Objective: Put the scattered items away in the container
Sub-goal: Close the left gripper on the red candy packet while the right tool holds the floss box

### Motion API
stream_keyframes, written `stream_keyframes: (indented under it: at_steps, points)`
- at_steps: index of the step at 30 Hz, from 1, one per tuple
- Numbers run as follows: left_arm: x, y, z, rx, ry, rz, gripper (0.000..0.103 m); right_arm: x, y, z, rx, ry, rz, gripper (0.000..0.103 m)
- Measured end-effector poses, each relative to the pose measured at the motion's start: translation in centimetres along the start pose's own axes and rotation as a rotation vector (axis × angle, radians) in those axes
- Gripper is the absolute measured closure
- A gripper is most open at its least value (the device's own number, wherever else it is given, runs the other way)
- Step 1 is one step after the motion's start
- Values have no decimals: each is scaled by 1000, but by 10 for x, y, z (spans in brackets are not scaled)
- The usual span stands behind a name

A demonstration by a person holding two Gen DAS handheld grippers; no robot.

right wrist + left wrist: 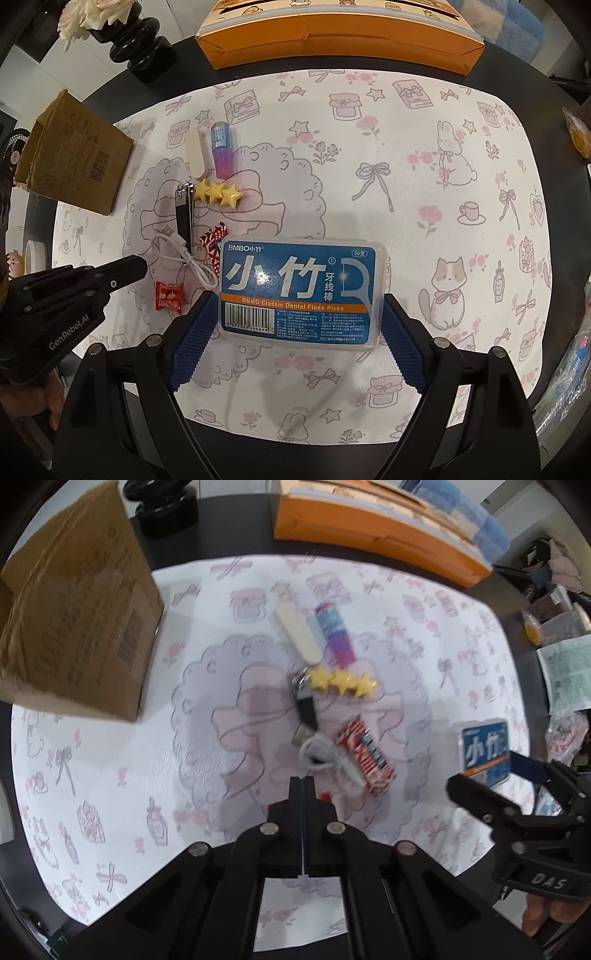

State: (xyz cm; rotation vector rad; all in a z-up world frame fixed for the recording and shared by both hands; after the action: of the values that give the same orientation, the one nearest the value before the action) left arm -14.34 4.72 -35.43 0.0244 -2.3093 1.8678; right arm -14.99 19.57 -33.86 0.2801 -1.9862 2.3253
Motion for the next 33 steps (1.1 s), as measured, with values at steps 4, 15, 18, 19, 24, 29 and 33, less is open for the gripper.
stream_keyframes:
  at_steps: [4,15,18,19,24,29,33]
  points:
    - [-12,2,0,0,4,28,101,-6,1,0,1,2,4,15]
    - [-14,10,-7,-1,-1,23,29,-15,1,-7,-3,8,12,15]
    - [-12,17,-7,29,7,39,29,-16,1,-10,-6,12,13,15]
    - [-12,19,-7,34,10,46,29,-15,2,-10,-6,13,13,15]
    - [-16,30,-7,77,11,63,60,-14,4,-12,-4,13,14,15]
    - [-16,35,-9,52,1,55,69,-13,2,-9,15,14,8,15]
    - [-18,36,-6,35,-10,65,79,-14,2,-6,21,4,13,15]
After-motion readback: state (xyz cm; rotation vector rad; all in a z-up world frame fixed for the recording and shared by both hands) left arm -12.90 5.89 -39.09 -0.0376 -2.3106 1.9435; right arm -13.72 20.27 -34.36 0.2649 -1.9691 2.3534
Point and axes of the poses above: each gripper's, at about its wrist camera, not at the fingertips, and y roughly the way its jaws point, z to its left, x to its top, the point moved 5 cm from there along y, roughly the way its jaws point, and after that the axes turned 3 degrees about -z, right-handed, at the moved point
